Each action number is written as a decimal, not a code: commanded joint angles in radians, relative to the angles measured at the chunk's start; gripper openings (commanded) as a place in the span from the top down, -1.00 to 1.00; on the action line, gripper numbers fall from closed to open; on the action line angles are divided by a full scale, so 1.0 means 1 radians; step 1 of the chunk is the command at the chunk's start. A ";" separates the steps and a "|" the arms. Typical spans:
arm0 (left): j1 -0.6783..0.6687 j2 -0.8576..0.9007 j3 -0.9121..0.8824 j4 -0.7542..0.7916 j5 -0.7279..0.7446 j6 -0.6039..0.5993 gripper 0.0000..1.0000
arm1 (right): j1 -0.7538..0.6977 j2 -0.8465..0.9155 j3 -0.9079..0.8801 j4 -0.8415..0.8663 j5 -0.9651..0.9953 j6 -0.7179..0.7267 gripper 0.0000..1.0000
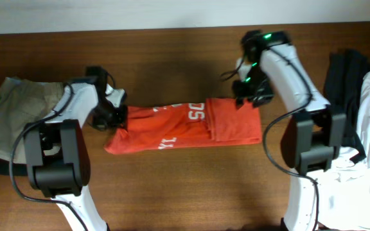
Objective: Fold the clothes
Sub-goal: 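Grasp the left end with the left gripper and fold it rightward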
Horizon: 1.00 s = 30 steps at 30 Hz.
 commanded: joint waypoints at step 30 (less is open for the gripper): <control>-0.692 0.130 0.627 -0.168 0.084 -0.107 0.29 | -0.177 -0.004 -0.023 -0.017 0.006 -0.002 -0.32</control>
